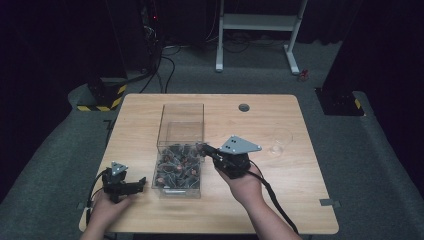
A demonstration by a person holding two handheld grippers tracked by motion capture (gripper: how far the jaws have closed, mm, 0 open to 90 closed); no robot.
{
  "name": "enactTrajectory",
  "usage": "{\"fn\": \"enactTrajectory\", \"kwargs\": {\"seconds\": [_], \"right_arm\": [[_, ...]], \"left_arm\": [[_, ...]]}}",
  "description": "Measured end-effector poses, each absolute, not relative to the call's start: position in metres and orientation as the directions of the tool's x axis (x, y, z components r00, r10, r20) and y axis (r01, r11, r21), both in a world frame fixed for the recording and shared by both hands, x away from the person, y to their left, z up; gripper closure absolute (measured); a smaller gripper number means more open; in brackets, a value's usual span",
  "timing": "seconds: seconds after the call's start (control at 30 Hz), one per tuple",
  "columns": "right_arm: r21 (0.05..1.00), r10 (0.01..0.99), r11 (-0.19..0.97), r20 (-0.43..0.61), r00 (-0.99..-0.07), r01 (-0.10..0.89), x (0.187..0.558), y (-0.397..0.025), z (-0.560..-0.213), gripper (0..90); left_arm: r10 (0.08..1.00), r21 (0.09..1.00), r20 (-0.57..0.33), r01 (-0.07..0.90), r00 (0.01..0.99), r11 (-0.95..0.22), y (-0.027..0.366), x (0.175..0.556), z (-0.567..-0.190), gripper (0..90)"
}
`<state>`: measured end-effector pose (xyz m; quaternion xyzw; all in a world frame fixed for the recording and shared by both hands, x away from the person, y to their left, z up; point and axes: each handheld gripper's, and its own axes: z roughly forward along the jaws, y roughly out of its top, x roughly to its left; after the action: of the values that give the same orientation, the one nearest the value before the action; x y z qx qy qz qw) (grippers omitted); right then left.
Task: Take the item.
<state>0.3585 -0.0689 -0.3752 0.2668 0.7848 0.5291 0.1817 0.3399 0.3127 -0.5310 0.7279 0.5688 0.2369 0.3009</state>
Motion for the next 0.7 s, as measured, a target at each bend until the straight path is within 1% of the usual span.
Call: {"fn": "enactTrajectory", "kwargs": {"seconds": [0.33, 0.7], "right_arm": [[0.928, 0.656, 0.297, -0.027, -0.754, 0.224, 0.369, -0.086, -0.371, 90.0], [0.924, 0.705, 0.286, -0.023, -0.709, 0.254, 0.382, -0.105, -0.375, 90.0]], "left_arm": [[0.971, 0.711, 0.003, 0.683, 0.238, -0.17, 0.313, 0.339, -0.531, 1.5], [0.971, 0.711, 0.002, 0.682, 0.238, -0.168, 0.313, 0.339, -0.531, 1.7]]}}
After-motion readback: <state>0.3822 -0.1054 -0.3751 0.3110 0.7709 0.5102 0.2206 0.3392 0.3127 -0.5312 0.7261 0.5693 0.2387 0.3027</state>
